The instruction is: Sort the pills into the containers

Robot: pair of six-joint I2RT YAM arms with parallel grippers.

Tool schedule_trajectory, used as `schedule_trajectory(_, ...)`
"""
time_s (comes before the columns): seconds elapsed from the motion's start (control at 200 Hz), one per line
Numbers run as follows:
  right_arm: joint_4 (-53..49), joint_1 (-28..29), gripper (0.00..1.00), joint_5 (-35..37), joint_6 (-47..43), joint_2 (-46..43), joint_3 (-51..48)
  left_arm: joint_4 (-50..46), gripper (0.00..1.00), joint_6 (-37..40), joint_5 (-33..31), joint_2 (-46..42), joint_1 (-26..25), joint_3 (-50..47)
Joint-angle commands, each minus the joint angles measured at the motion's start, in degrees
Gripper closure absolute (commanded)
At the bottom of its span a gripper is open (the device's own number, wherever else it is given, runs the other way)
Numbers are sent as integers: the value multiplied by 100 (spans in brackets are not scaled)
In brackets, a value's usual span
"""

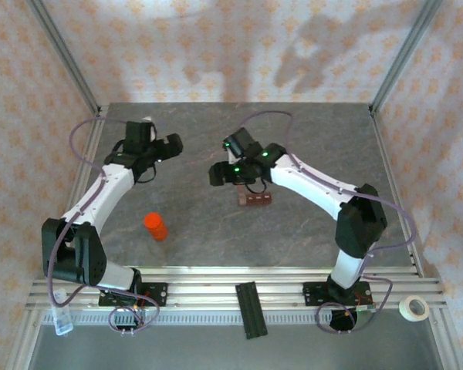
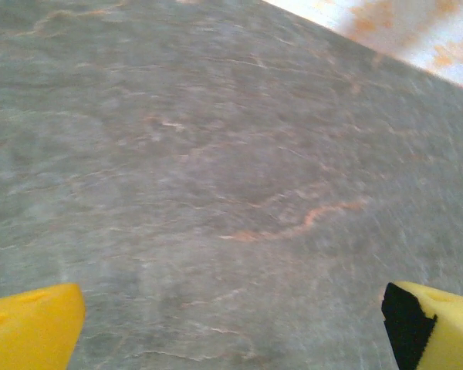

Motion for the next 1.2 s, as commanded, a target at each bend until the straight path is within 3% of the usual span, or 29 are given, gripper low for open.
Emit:
schedule_trajectory(0.0, -317, 514, 20, 316, -283, 359, 537, 295, 0, -488, 605, -183, 502, -279)
schedule_trajectory(0.21, -592, 1454, 15, 599, -676, 1181, 1648, 579, 0, -663, 1130, -154, 1298, -518)
schedule_trajectory(0.41, -918, 2108, 14, 859, -1093, 2101, 2798, 657, 0, -844, 1242, 37, 1768, -519)
schedule_trajectory(0.666, -1474, 2418, 12, 1244, -1347, 3309, 4323, 744, 0, -799, 1423, 292, 2194, -484)
schedule_trajectory(0.911, -1475, 2420, 11, 1124, -1254, 3861, 4695, 807, 0, -793, 1506, 347, 2325, -514)
schedule_trajectory(1.066, -1432, 2418, 19, 1052, -1208, 3991, 4733, 830, 0, -805, 1548, 374, 2328, -502)
schedule_trajectory(1.196, -1431, 2416, 35, 1085, -1180, 3960, 4731, 849, 0, -789, 1563, 354, 2328, -527)
